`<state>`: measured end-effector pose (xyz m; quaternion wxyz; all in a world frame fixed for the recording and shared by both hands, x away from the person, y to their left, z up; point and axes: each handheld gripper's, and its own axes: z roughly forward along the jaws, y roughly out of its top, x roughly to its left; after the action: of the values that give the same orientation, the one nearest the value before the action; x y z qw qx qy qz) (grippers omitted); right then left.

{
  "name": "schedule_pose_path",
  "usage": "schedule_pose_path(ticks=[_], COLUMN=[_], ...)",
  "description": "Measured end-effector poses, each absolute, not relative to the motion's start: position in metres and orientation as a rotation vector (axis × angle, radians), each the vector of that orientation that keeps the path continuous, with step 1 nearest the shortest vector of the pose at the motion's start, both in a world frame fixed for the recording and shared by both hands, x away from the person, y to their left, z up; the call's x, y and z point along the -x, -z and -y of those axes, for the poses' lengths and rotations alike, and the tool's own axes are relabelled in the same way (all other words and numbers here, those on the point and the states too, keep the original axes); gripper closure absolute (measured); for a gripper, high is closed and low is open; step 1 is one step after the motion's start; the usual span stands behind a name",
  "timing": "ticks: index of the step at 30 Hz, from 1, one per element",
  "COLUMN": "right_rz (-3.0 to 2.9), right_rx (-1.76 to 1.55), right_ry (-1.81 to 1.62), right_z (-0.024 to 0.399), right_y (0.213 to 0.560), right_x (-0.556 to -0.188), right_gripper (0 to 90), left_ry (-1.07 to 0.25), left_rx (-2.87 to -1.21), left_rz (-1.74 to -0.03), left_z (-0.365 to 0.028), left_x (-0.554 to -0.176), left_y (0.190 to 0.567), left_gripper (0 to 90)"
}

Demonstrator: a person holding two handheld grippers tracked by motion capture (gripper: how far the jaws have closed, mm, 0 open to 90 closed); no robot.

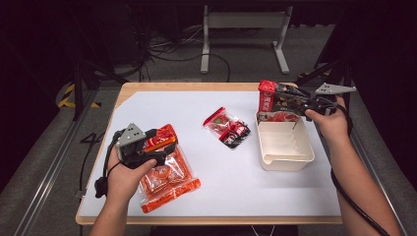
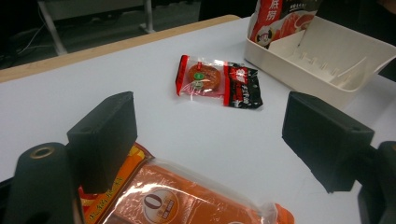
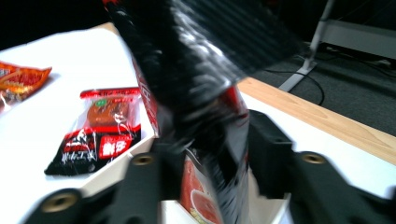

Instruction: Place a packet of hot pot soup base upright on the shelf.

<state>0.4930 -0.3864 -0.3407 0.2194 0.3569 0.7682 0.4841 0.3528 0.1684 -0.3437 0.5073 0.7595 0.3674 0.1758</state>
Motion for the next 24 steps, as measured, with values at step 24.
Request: schedule_pose_path(ticks=[24], right_rz=[-2.089], right_rx=[-0.944], right_ry=[-1.299], right_z=[0.396], right_y=[0.31], right_x=[-0.423], right_gripper=[33.7], left_ry=[-0.449], left_rx=[-1.821], left_rz=[-0.922], left_z=[-0.18], left_x=[-0.365], left_y=[0.341], left_gripper=[15.6])
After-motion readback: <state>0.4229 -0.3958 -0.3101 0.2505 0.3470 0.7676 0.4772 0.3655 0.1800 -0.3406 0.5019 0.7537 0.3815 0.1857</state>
